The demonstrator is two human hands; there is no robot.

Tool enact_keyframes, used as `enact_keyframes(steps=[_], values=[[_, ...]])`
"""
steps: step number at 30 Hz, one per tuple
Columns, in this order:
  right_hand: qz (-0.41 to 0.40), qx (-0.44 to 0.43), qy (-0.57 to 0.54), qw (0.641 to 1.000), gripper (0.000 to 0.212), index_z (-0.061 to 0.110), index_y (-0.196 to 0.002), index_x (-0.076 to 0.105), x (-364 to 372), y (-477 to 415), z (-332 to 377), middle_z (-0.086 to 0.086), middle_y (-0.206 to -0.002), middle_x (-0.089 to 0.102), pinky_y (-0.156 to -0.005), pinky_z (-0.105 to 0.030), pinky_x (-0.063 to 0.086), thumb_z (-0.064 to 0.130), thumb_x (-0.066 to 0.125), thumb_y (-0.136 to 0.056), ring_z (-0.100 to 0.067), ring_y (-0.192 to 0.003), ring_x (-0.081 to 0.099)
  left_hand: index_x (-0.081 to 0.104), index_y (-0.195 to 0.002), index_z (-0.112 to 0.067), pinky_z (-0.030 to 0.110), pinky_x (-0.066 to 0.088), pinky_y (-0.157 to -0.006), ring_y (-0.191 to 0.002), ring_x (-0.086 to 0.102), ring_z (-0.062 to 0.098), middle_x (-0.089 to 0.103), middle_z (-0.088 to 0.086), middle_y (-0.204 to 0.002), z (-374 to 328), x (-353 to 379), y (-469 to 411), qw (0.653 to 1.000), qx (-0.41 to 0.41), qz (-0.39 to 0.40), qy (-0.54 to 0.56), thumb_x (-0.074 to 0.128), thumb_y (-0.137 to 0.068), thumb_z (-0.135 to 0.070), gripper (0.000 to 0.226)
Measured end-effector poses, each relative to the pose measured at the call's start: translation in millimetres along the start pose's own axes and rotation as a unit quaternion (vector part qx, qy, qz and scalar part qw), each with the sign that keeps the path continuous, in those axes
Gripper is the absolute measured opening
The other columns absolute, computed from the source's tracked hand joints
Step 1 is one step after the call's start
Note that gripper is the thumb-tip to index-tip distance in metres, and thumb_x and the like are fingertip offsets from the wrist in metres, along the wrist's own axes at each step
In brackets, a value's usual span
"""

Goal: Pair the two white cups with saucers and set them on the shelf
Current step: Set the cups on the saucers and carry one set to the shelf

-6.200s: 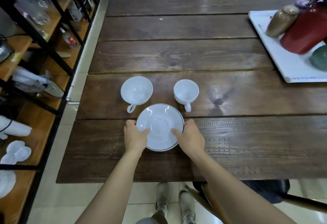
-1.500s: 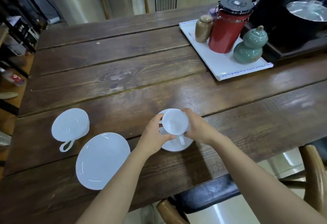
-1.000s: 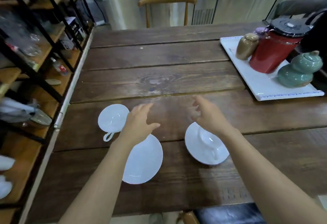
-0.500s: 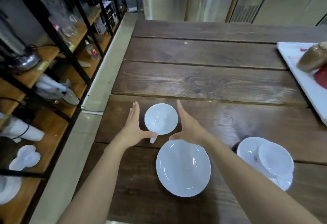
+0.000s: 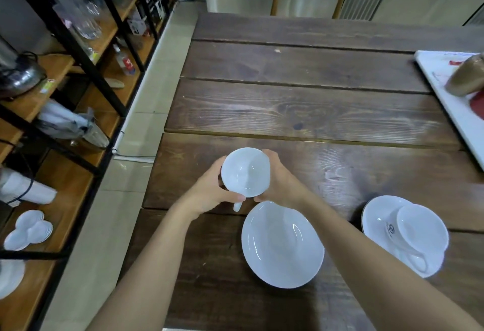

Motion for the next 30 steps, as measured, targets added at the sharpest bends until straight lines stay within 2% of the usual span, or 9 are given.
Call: enact_keyframes(steps=[5, 10, 13, 15, 17, 19, 22, 26, 30], values=[[-0.023, -0.017, -0.009, 1.000, 0.064, 0.044, -0.099, 0.053, -10.2, 15.3, 16.6, 0.026, -0.089, 0.057, -0.056, -0.013, 0.049, 0.008, 0.080, -0.054, -0.001, -0.086, 0.058, 0.046, -0.106, -0.053, -0.003, 0.041, -0.066, -0.094, 0.047, -0.026, 0.052, -0.049, -0.096, -21.2, 12.1, 12.7, 0.999, 0.036, 0.015, -0.023, 0.080, -0.063, -0.005, 0.073], [-0.045, -0.012, -0.008, 0.999, 0.088, 0.065, -0.108, 0.035, -19.6, 45.9, 24.0, 0.047, -0.103, 0.041, -0.068, -0.006, 0.046, 0.011, 0.078, -0.053, 0.010, -0.103, 0.047, 0.043, -0.111, -0.052, 0.000, 0.043, -0.070, -0.102, 0.045, -0.022, 0.050, -0.045, -0.105, -32.8, 28.7, 27.4, 0.998, 0.055, 0.021, -0.024, 0.082, -0.064, -0.010, 0.074], [-0.038, -0.021, -0.010, 0.999, 0.097, 0.077, -0.100, 0.027, -21.4, 67.3, 27.1, 0.061, -0.096, 0.030, -0.069, 0.005, 0.038, 0.006, 0.076, -0.056, 0.031, -0.099, 0.035, 0.041, -0.111, -0.054, 0.002, 0.043, -0.071, -0.105, 0.043, -0.021, 0.047, -0.042, -0.109, -33.6, 41.4, 36.7, 0.998, 0.056, 0.026, -0.032, 0.082, -0.064, -0.012, 0.075], [-0.042, -0.023, 0.000, 0.999, 0.100, 0.077, -0.101, 0.025, -22.7, 78.9, 23.2, 0.061, -0.098, 0.028, -0.071, 0.006, 0.037, 0.003, 0.076, -0.058, 0.032, -0.100, 0.033, 0.040, -0.108, -0.057, -0.001, 0.042, -0.069, -0.101, 0.041, -0.026, 0.045, -0.045, -0.105, -31.7, 50.9, 43.7, 0.997, 0.052, 0.032, -0.037, 0.082, -0.064, -0.014, 0.074], [-0.032, 0.002, 0.015, 0.999, 0.098, 0.070, -0.106, 0.021, -19.4, 88.9, 12.8, 0.051, -0.108, 0.027, -0.086, -0.006, 0.044, 0.005, 0.079, -0.061, 0.019, -0.109, 0.034, 0.040, -0.107, -0.058, 0.001, 0.043, -0.070, -0.104, 0.043, -0.021, 0.045, -0.042, -0.107, -25.8, 59.4, 49.8, 0.998, 0.048, 0.029, -0.031, 0.082, -0.063, -0.015, 0.074], [-0.013, 0.046, 0.023, 0.999, 0.089, 0.055, -0.110, 0.020, -14.4, 99.5, -2.2, 0.029, -0.117, 0.027, -0.101, -0.033, 0.044, 0.009, 0.080, -0.063, 0.003, -0.115, 0.032, 0.038, -0.110, -0.055, 0.007, 0.045, -0.072, -0.110, 0.046, -0.009, 0.044, -0.036, -0.113, -17.7, 66.7, 55.7, 0.999, 0.036, 0.023, -0.018, 0.083, -0.063, -0.015, 0.077], [-0.003, 0.070, 0.031, 0.997, 0.085, 0.041, -0.117, 0.021, -11.4, 112.7, -10.8, 0.018, -0.120, 0.027, -0.105, -0.049, 0.037, 0.012, 0.080, -0.064, -0.006, -0.118, 0.034, 0.037, -0.114, -0.053, 0.009, 0.046, -0.072, -0.112, 0.045, -0.003, 0.042, -0.029, -0.119, -8.2, 77.9, 63.2, 0.999, 0.025, 0.022, -0.012, 0.083, -0.063, -0.014, 0.079], [0.001, 0.100, 0.045, 0.994, 0.082, 0.038, -0.119, 0.023, -11.0, 126.0, -18.3, 0.017, -0.119, 0.026, -0.106, -0.057, 0.027, 0.012, 0.078, -0.064, -0.009, -0.111, 0.030, 0.034, -0.124, -0.045, 0.014, 0.042, -0.082, -0.116, 0.044, 0.005, 0.042, -0.022, -0.126, 1.3, 87.1, 72.7, 1.000, 0.007, 0.017, -0.011, 0.084, -0.062, -0.016, 0.085], [0.005, 0.123, 0.078, 0.989, 0.086, 0.026, -0.130, 0.026, -8.6, 132.8, -26.1, 0.019, -0.116, 0.029, -0.109, -0.053, 0.021, 0.014, 0.078, -0.062, -0.007, -0.108, 0.031, 0.037, -0.117, -0.048, 0.016, 0.042, -0.083, -0.116, 0.046, 0.007, 0.044, -0.018, -0.126, 6.0, 93.3, 81.8, 1.000, -0.002, 0.012, 0.003, 0.082, -0.060, -0.015, 0.080]])
Point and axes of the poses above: each hand's wrist, its own y-axis away from the middle knuckle, its own x-axis out of the palm, z = x × y, the point moved 10 cm from there along -y, towards the middle knuckle
